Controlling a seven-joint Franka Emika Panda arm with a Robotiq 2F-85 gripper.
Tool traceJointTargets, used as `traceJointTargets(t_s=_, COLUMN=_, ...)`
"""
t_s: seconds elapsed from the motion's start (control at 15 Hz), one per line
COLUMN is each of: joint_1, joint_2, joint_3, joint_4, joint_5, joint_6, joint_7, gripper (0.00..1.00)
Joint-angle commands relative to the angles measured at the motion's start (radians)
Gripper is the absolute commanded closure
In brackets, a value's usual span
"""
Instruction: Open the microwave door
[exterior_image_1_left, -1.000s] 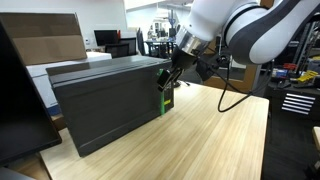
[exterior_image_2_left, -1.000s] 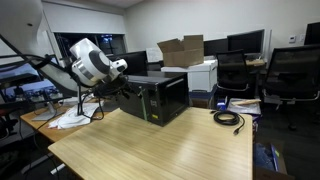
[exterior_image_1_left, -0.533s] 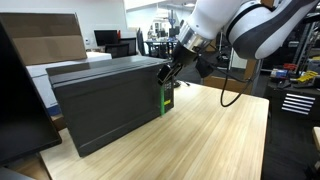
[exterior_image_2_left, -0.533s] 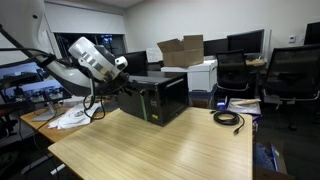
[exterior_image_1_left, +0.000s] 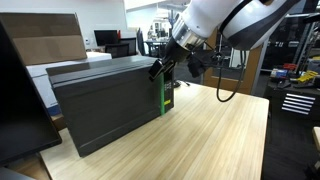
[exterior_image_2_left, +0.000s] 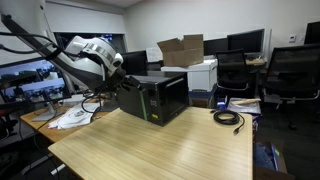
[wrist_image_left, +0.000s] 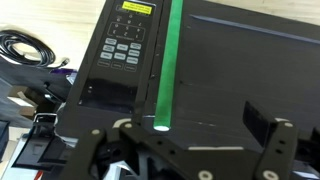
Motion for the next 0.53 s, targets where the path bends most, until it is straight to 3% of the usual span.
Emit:
traceJointTargets(t_s=0.0, joint_1=0.010, joint_2=0.019, joint_3=-0.001, joint_4=0.046, joint_5=-0.191, joint_6=-0.027, joint_7=0.202, gripper=0.00)
traceJointTargets(t_s=0.47, joint_1=-0.016, joint_2=0.045, joint_3=0.055, joint_4=0.055, joint_5=-0.541, joint_6=-0.150, joint_7=0.573, gripper=0.00)
